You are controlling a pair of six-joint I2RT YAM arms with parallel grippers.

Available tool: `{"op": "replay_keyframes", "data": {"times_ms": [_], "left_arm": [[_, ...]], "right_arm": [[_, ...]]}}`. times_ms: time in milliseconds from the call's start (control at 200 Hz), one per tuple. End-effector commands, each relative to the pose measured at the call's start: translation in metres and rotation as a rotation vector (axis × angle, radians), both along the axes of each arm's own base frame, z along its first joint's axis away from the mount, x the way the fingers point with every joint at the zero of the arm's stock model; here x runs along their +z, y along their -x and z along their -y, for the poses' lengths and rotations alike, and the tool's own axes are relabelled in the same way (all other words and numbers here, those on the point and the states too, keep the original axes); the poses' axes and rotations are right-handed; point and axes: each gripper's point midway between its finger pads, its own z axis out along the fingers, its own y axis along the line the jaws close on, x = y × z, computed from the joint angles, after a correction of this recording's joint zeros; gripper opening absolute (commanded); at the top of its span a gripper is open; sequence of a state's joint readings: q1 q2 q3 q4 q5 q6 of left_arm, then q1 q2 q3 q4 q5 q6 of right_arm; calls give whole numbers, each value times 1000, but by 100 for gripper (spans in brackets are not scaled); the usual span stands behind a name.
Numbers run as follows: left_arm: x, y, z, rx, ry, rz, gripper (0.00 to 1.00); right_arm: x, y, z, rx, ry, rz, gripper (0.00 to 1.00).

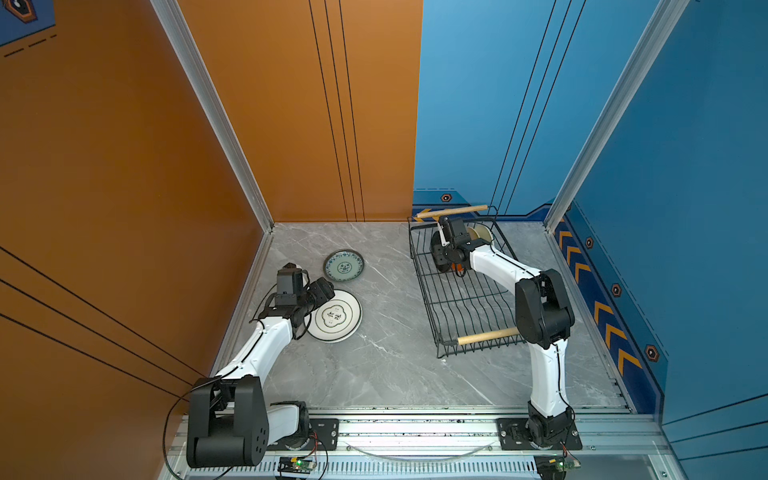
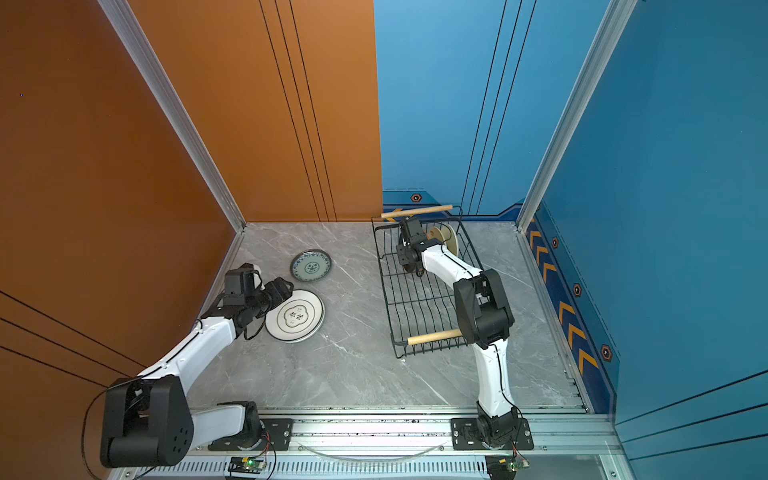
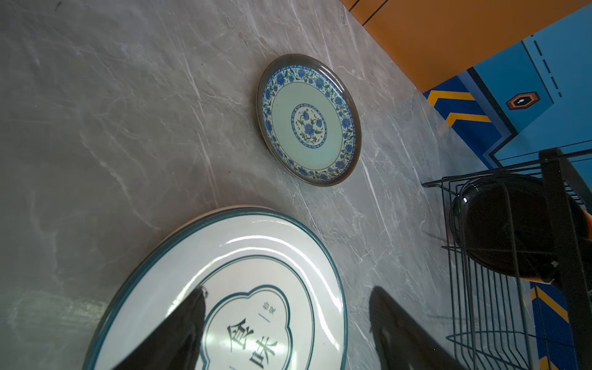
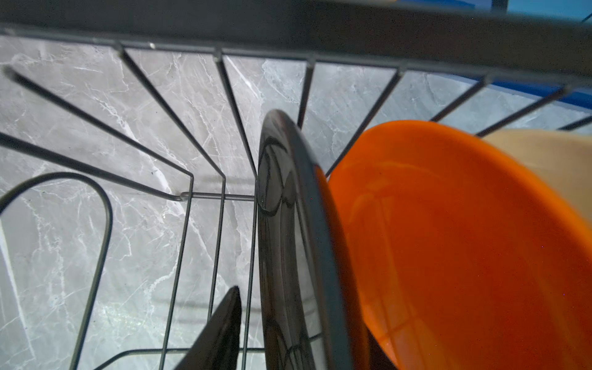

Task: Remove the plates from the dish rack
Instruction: 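Open the left gripper and draw it back while the right grips the black plate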

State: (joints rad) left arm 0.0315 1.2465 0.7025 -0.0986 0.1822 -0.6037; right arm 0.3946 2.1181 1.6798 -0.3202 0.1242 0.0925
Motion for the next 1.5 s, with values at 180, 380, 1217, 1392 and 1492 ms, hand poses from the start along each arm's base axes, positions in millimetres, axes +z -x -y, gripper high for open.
{"op": "replay_keyframes", "data": {"times_ms": [180,380,1217,1392,1492], "left_arm": [[2,7,-2,-4,-34,-3,85],[3,9,-2,-5,-35,-7,94],[4,20,3,-18,-25,-37,98],[3,22,-1,12,-48,-71,98],[2,22,1,33,-44,-81,98]], "right_arm": [[6,-4,3,-1,-5,30,32],[4,-3,3,2,-6,29,26],[39,17,10,-2,13,85,2],[58,27,13,-11,31,116,2],[75,35,18,-21,55,143,2]]}}
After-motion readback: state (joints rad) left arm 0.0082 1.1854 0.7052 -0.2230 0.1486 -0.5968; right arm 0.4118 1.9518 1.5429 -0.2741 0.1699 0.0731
